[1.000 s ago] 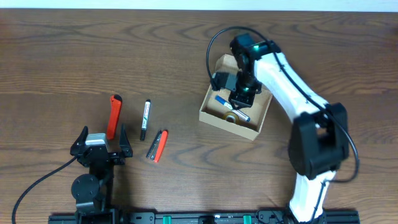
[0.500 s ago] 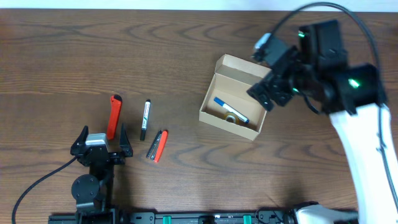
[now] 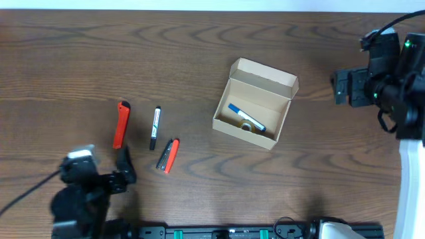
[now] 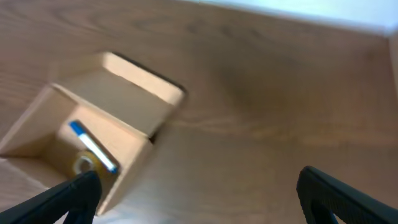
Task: Pack container
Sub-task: 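Move the left gripper over the red utility knife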
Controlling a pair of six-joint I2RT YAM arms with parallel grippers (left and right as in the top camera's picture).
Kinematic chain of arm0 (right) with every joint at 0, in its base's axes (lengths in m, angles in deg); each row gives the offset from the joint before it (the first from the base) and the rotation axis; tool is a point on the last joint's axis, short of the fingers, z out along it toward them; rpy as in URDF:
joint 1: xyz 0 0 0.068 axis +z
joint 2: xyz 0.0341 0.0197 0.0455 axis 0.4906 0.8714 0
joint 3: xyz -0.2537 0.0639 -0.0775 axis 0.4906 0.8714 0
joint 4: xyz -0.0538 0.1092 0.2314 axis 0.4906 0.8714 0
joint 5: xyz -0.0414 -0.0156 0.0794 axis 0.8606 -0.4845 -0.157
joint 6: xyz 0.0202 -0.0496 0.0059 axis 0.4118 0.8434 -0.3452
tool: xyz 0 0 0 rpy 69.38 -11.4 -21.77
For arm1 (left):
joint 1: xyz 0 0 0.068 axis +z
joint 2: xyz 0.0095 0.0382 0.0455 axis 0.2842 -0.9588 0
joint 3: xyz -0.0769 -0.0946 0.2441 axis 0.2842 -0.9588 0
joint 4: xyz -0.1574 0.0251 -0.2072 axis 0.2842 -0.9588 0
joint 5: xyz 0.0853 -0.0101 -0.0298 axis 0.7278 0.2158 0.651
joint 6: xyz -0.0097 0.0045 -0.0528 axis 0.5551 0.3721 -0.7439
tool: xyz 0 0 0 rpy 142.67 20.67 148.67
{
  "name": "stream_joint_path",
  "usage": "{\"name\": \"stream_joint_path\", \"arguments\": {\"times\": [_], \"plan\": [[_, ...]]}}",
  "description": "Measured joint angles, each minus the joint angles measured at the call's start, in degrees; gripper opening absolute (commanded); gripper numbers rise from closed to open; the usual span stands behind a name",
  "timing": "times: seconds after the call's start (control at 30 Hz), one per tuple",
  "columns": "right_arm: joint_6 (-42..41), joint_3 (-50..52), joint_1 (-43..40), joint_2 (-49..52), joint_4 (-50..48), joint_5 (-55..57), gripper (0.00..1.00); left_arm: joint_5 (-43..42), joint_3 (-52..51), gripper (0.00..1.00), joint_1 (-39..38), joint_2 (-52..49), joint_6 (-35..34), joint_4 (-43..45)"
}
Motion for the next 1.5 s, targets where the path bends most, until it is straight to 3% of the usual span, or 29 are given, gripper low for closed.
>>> {"name": "stream_joint_path", "arguments": {"times": [0.1,0.17,0.4,0.57,0.7,0.73,0.8,1.13,1.27,1.37,1.47,1.5], "plan": [[-1.92,5.51,-1.88,2.91,-1.57,-0.31,0.99,-0.02,11.91,0.96,0.00,-10.29,-0.42,-6.60],[-2.78,10.67,-2.36,5.14,-3.63,-1.73,0.99,-0.72,22.12,0.95,0.00,-22.23,-0.46,-14.88],[-5.09,20.13,-2.51,6.21,-7.58,-3.96,0.99,-2.75,45.11,0.95,-0.02,-52.28,2.01,-36.52],[-6.69,25.99,-3.48,6.19,-10.64,-4.09,0.99,-3.72,56.70,0.95,-0.02,-67.73,5.44,-43.32],[-9.55,29.55,-5.97,6.19,-12.41,-1.57,0.99,-3.93,59.08,0.95,-0.02,-74.25,6.93,-43.45],[-10.23,30.16,-6.88,6.21,-12.46,-0.83,0.99,-3.91,59.08,1.00,-0.02,-75.36,7.17,-43.19],[-11.50,30.34,-10.08,6.21,-12.79,-0.07,0.99,-3.91,59.08,0.96,-0.02,-76.83,7.52,-42.29],[-13.03,30.36,-24.55,4.39,-14.01,-3.06,0.99,-4.11,59.25,0.94,-0.02,-77.40,9.11,-32.24],[-12.07,30.36,-24.74,4.22,-14.10,-4.07,0.99,-2.84,59.28,0.61,0.02,-77.40,10.60,-29.86],[-11.87,30.36,-24.74,4.20,-15.02,-4.26,0.99,-0.04,59.28,0.63,0.02,-77.40,11.63,-27.45],[-11.65,30.36,-24.74,4.20,-15.54,-4.48,0.99,3.15,59.25,0.57,0.02,-77.40,10.91,-24.55],[-11.61,30.36,-24.74,4.20,-15.54,-4.50,0.99,3.80,59.10,0.59,0.04,-77.40,10.69,-23.26]]}}
